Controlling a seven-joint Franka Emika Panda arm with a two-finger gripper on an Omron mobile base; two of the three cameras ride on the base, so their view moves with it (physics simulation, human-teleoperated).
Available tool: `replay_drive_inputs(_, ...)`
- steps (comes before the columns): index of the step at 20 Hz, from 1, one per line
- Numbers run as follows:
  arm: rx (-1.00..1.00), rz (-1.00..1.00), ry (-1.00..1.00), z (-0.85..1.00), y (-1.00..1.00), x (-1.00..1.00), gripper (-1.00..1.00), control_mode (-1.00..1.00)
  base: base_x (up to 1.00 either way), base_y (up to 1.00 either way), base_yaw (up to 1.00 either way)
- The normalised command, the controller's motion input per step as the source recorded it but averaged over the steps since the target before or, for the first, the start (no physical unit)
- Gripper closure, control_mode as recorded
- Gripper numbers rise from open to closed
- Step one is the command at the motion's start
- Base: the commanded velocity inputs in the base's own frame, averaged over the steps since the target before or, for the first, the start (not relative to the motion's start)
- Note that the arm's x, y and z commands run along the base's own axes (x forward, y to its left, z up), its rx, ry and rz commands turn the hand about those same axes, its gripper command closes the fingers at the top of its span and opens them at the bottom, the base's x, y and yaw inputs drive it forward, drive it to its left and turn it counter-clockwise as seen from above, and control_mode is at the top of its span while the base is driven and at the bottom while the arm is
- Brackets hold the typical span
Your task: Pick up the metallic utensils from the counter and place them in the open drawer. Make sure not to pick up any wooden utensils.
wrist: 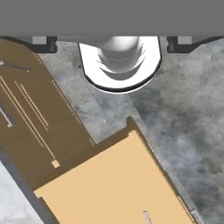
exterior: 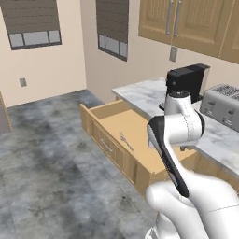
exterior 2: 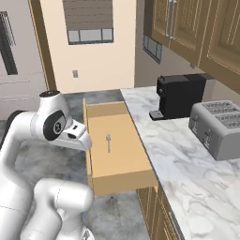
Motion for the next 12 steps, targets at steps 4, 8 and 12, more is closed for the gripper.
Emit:
replay_drive_inputs(4,0.0,0.0,0.0,0.0,0.0,0.0,-1.0,1.0,-1.0,0.05,0.15)
replay_drive_inputs(8,0.0,0.0,0.0,0.0,0.0,0.0,-1.0,1.0,-1.0,0.18,0.43)
replay_drive_inputs(12,0.0,0.0,0.0,0.0,0.0,0.0,-1.0,1.0,-1.0,0.31,0.55)
